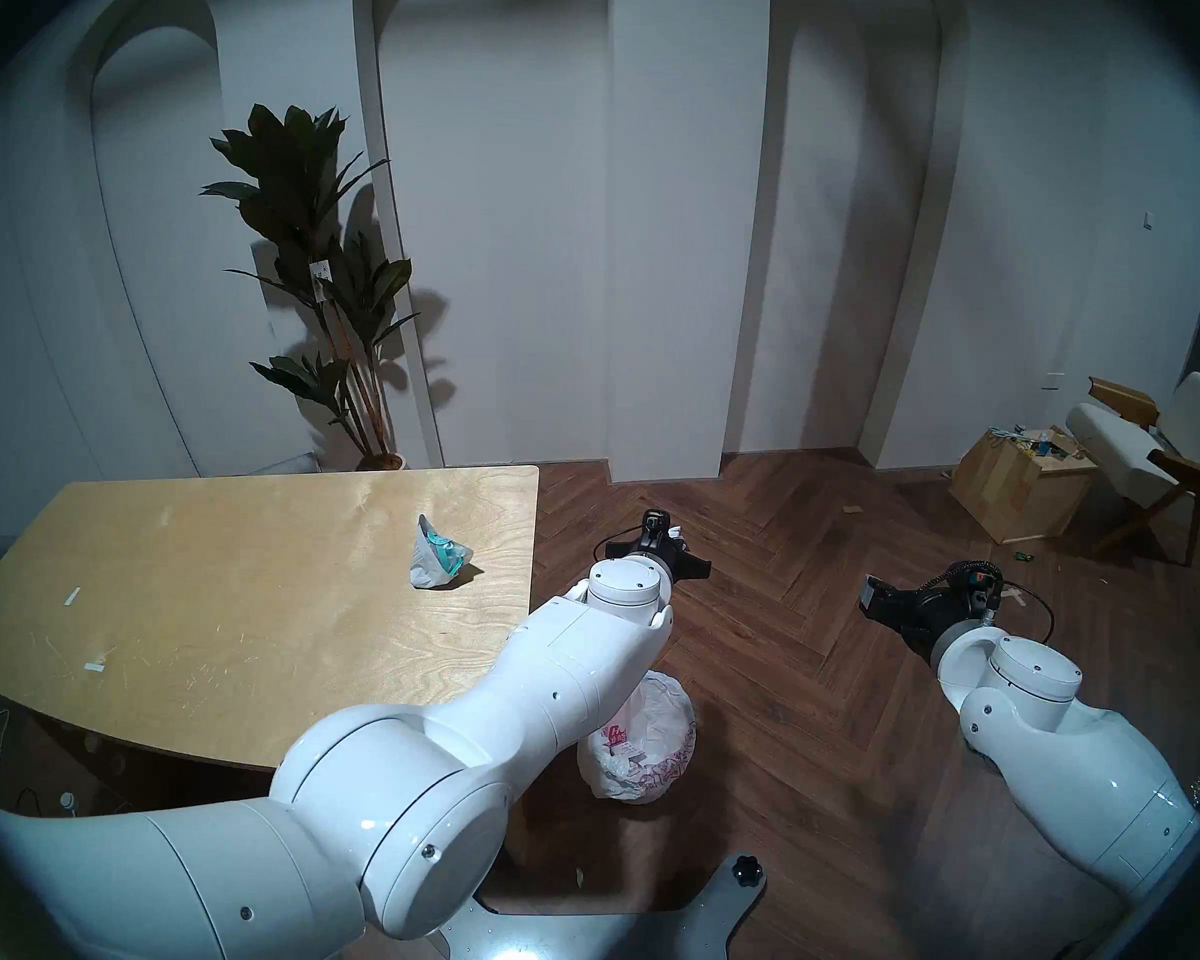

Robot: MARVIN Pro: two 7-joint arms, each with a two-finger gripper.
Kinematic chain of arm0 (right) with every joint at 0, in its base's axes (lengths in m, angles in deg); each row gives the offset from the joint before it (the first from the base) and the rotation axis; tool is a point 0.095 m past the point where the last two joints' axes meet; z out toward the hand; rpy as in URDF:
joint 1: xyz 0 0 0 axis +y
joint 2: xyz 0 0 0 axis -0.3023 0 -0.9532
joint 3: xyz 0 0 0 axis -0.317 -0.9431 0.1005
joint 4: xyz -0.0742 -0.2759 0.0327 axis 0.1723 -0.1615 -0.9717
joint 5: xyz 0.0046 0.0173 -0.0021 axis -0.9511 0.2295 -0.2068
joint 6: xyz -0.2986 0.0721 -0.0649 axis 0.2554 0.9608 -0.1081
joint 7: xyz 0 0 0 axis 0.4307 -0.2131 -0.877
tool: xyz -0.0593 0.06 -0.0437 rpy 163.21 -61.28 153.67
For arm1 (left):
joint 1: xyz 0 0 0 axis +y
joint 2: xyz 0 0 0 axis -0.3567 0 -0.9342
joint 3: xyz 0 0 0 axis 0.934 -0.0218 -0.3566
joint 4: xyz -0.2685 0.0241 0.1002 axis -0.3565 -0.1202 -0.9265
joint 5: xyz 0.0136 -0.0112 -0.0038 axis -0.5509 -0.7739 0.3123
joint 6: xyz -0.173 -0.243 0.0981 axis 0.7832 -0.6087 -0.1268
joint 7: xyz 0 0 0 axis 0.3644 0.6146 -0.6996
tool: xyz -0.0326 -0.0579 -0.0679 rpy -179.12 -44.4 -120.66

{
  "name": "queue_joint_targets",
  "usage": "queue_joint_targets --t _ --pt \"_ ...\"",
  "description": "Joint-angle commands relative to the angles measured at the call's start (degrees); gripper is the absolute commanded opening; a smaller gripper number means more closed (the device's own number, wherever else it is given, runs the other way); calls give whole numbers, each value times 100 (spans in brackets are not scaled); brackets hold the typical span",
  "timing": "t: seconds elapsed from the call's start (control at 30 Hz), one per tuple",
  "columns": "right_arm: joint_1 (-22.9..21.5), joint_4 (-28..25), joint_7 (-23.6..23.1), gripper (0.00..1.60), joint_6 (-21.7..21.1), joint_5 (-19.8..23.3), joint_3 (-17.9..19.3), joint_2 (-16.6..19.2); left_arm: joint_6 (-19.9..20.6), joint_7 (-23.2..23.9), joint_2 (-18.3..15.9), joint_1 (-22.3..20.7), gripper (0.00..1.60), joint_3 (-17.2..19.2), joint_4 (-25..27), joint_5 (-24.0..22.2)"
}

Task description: Put the trash into the trash bin on the ground

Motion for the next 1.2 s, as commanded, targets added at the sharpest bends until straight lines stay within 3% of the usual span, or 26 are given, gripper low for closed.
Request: queue_joint_targets --t 0.0,0.57,1.17 --pt "-31 -50 8 160 23 8 50 1 -274 50 149 -428 0 19 -200 -14" --pt "-35 -45 2 160 23 3 46 1 -578 143 194 -671 0 84 -798 -120" --pt "-38 -41 -2 160 23 -3 44 0 -812 173 265 -812 0 91 -1069 -109"
